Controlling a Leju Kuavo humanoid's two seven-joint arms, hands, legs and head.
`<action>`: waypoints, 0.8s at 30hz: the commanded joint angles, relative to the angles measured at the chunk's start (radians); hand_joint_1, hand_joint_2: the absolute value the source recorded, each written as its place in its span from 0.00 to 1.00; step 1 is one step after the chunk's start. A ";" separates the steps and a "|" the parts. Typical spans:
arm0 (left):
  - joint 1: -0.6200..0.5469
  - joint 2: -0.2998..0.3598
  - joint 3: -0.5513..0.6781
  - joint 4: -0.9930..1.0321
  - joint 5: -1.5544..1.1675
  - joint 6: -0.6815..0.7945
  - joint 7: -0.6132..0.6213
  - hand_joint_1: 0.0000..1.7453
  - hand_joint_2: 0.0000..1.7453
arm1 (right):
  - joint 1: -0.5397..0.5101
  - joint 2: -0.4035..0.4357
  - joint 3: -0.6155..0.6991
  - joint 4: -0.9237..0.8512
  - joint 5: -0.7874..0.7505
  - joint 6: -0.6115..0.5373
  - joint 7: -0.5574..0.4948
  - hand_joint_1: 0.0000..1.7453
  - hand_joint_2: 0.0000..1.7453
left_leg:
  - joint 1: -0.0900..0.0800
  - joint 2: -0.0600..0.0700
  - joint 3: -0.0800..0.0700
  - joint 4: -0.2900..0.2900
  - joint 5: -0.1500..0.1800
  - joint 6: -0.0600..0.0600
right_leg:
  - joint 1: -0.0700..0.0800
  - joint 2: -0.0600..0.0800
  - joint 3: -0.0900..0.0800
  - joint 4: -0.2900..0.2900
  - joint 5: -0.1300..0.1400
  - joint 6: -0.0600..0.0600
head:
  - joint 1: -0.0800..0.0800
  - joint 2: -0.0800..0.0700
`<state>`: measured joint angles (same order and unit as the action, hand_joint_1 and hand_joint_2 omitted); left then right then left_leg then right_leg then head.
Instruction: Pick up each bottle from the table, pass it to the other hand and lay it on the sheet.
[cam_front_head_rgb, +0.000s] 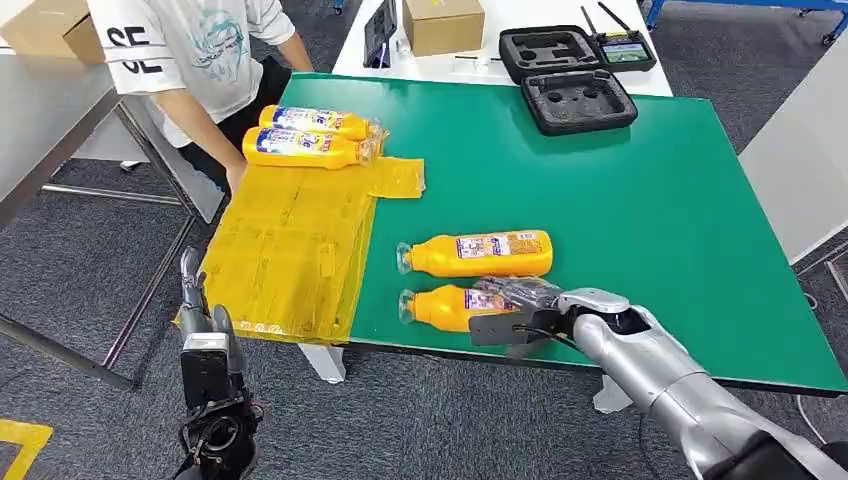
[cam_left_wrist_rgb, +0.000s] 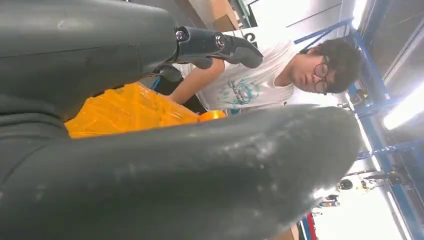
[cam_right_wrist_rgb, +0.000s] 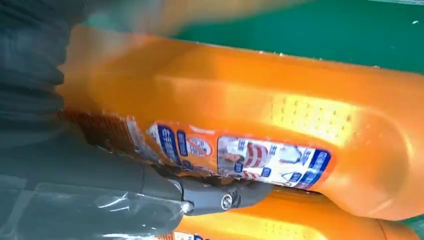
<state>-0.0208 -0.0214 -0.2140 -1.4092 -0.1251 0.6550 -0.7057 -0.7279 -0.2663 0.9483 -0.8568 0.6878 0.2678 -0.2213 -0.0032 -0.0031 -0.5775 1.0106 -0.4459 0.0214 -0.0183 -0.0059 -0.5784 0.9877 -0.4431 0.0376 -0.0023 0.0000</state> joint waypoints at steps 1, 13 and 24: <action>-0.019 -0.017 0.029 0.046 -0.008 0.016 0.008 0.00 0.00 | -0.058 0.031 0.039 0.105 -0.007 0.002 -0.005 0.00 1.00 | 0.002 0.002 0.002 0.000 -0.001 -0.002 | 0.002 0.002 0.003 -0.001 0.000 -0.003 | 0.000 0.000; -0.012 -0.019 0.042 0.039 0.000 0.003 0.008 0.00 0.00 | -0.088 0.069 0.057 0.158 -0.007 -0.007 -0.036 0.32 1.00 | 0.000 0.001 0.001 0.000 0.000 -0.001 | 0.000 0.001 0.001 0.000 0.000 -0.001 | 0.000 0.000; -0.007 -0.022 0.044 0.047 0.002 -0.007 0.008 0.00 0.00 | -0.057 0.053 0.063 0.129 -0.003 -0.024 -0.048 1.00 1.00 | 0.000 0.001 0.001 -0.001 0.000 -0.001 | 0.000 0.001 0.001 -0.001 0.000 -0.001 | 0.000 0.000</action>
<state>-0.0184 -0.0324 -0.1881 -1.4092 -0.1247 0.6432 -0.7057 -0.7570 -0.2193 0.9686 -0.7694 0.6832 0.2476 -0.2632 -0.0032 -0.0031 -0.5775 1.0106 -0.4459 0.0214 -0.0183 -0.0058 -0.5784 0.9877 -0.4430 0.0376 -0.0023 0.0000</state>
